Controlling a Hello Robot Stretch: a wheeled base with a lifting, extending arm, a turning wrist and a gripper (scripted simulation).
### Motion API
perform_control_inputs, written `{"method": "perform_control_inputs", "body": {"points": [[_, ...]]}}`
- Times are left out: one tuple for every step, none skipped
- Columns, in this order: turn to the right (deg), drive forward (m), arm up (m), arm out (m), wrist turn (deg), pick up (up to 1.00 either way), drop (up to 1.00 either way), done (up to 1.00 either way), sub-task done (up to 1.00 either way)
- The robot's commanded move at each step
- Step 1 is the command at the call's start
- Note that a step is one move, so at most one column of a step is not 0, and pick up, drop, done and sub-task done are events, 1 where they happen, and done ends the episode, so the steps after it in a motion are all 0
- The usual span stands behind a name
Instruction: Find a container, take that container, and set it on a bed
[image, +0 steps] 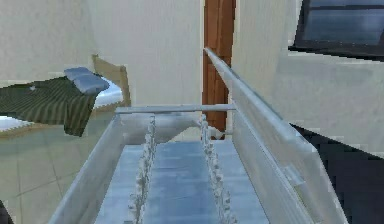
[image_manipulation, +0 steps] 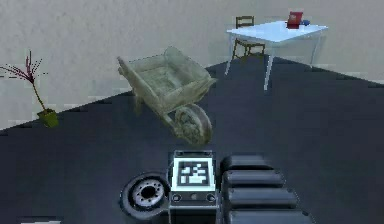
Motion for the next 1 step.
{"method": "perform_control_inputs", "body": {"points": [[0.0,0.30,0.00,0.00,0.0,0.00,0.00,0.00,0.00]]}}
